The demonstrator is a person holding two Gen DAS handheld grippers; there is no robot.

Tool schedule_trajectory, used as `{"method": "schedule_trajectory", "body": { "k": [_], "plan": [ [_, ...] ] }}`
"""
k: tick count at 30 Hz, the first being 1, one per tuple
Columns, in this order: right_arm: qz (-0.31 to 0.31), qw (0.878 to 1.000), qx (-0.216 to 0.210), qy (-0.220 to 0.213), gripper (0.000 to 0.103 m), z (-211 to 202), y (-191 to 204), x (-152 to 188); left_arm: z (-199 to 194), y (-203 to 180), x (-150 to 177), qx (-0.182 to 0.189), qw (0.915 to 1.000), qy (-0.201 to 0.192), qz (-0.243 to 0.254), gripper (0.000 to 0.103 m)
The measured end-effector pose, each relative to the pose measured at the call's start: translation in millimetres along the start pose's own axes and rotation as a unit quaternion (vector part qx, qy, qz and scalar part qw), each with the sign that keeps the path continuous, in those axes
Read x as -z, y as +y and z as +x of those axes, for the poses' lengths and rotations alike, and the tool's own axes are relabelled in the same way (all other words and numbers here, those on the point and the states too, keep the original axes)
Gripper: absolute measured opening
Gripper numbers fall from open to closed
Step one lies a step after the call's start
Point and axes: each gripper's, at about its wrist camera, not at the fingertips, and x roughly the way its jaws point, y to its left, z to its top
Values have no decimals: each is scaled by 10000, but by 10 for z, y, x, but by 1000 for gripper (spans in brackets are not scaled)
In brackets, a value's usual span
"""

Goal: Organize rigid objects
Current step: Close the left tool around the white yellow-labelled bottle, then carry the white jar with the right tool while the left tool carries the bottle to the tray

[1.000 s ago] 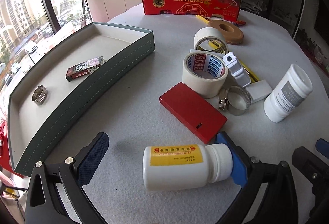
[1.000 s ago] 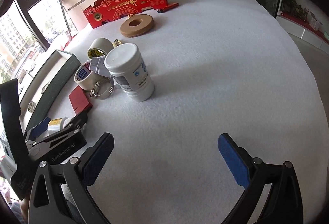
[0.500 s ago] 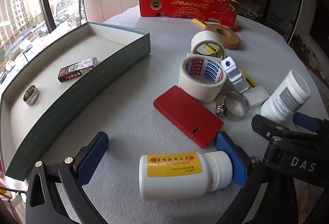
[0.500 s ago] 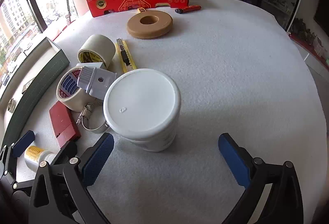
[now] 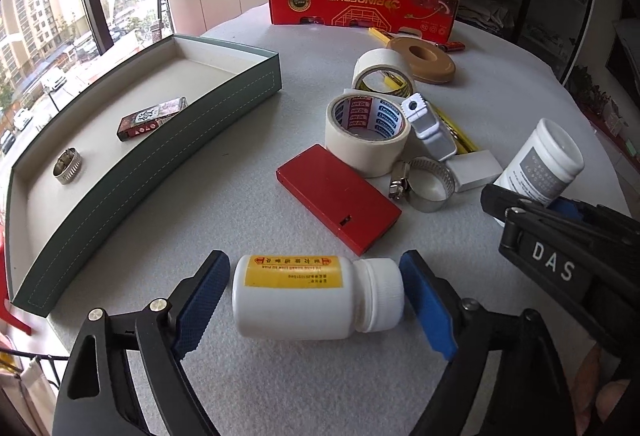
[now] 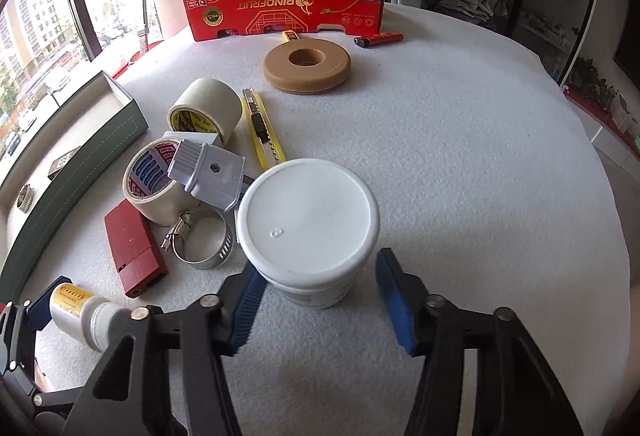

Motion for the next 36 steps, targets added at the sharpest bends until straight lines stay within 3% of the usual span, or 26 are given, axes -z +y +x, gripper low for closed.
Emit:
{"method": "schedule_trajectory", "body": {
  "k": [1, 8, 17, 20, 25, 36],
  "plan": [
    [67, 10000, -50, 46, 41, -11, -24, 0, -22, -13, -2, 47, 10000, -9, 54, 67],
    [216, 9996, -61, -148, 41, -387, -91, 128, -210, 86, 64, 421, 9989, 142, -155, 67],
    [385, 9983, -269, -350, 41, -919, -40, 537, -784, 219, 189, 367, 9979, -525, 66, 67],
    [229, 9985, -86, -481, 41, -1050, 48, 690, -928, 260, 253, 356, 9969, -695, 134, 67],
    [143, 9988, -104, -451, 41, -1115, 157, 863, -1067, 306, 354, 258, 9953, -886, 288, 67],
    [62, 9991, -177, -369, 41, -1160, 295, 989, -1118, 434, 385, 205, 9954, -921, 157, 67]
  ]
}}
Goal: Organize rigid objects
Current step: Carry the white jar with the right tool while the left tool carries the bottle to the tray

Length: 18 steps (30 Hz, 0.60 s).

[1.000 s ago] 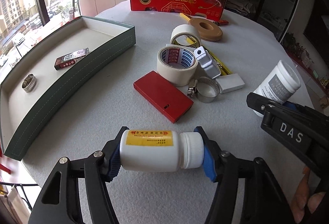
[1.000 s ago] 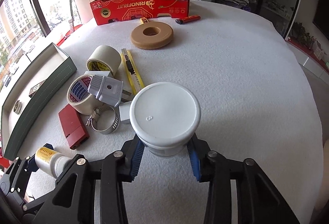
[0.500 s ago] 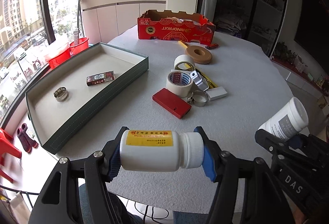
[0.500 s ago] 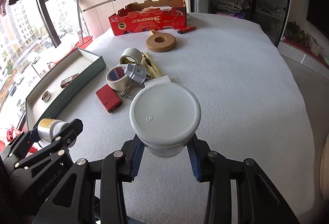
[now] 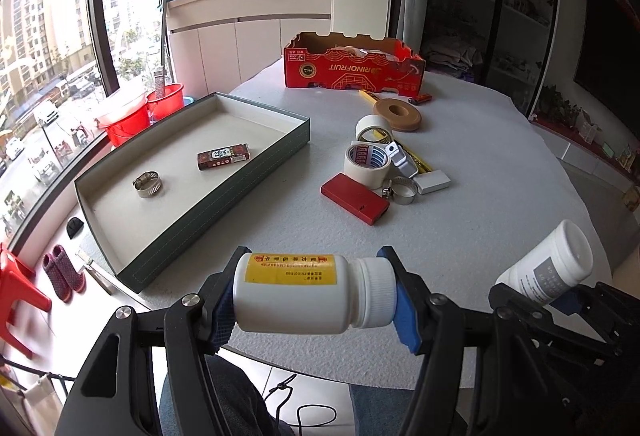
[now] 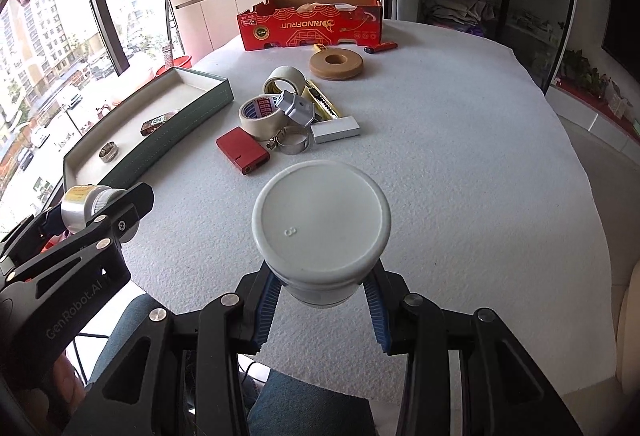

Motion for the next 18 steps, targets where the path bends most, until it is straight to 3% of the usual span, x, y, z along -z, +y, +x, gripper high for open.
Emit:
{"method": "schedule_trajectory", "body": {
  "k": [18],
  "plan": [
    [-69, 9999, 13, 127, 41, 24, 66, 27, -8, 34, 19, 27, 10000, -6, -48, 67]
  ]
}}
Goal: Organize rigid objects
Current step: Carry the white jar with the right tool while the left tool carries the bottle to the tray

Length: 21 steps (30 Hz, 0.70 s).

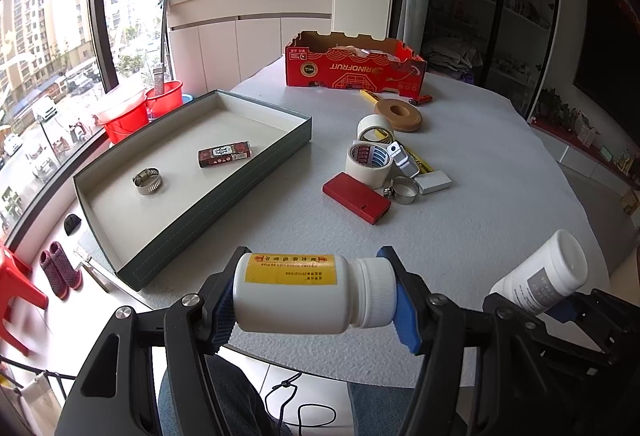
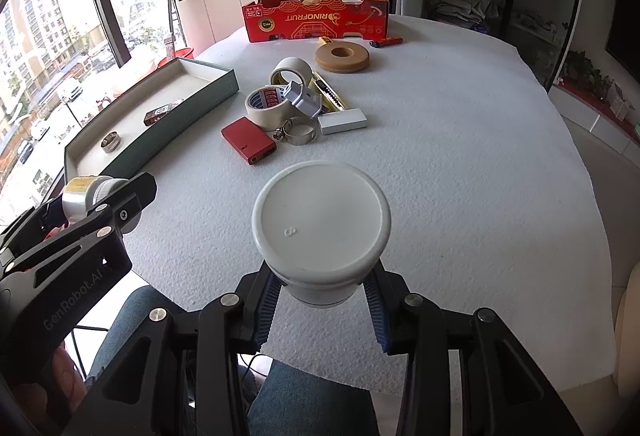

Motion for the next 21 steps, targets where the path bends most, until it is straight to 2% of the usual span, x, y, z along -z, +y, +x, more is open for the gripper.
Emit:
{"method": "schedule_trajectory", "body": {
  "k": [21],
  "plan": [
    [-187, 9996, 161, 99, 41, 32, 137, -52, 29, 218, -3, 112, 9995, 20, -304, 67]
  ]
}}
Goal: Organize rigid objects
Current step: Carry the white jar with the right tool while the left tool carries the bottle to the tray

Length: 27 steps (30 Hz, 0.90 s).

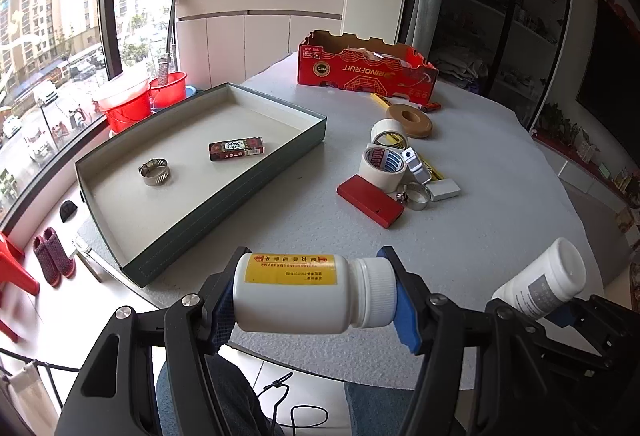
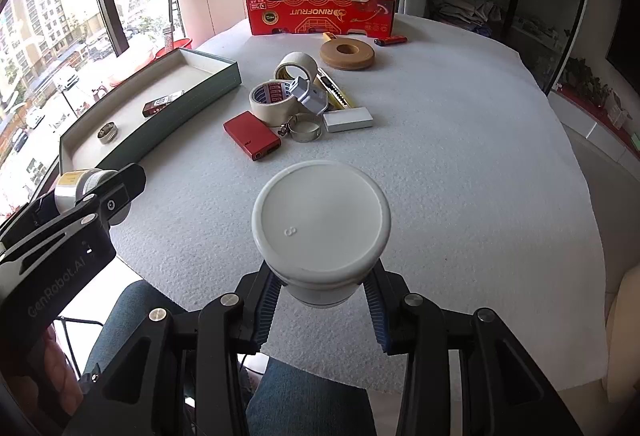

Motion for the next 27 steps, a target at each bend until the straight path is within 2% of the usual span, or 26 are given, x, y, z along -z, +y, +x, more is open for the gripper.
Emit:
{"method": "schedule_trajectory", "body": {
  "k": [7, 13, 17, 27],
  "plan": [
    [-131, 9999, 29, -4, 41, 44, 85, -116, 49, 187, -54, -38, 9998, 11, -217, 67],
    [-269, 9996, -45, 7, 41, 112, 196, -299, 84, 561, -197, -229, 9977, -45, -640, 68],
    [-422, 9990, -133, -98, 41, 120, 321, -480, 95, 817, -330, -332, 9953, -59, -907, 68],
    [-794, 9947, -580, -291, 41, 263, 718, -1098, 208, 1305, -739, -853, 9906, -223, -1050, 68]
  ]
}}
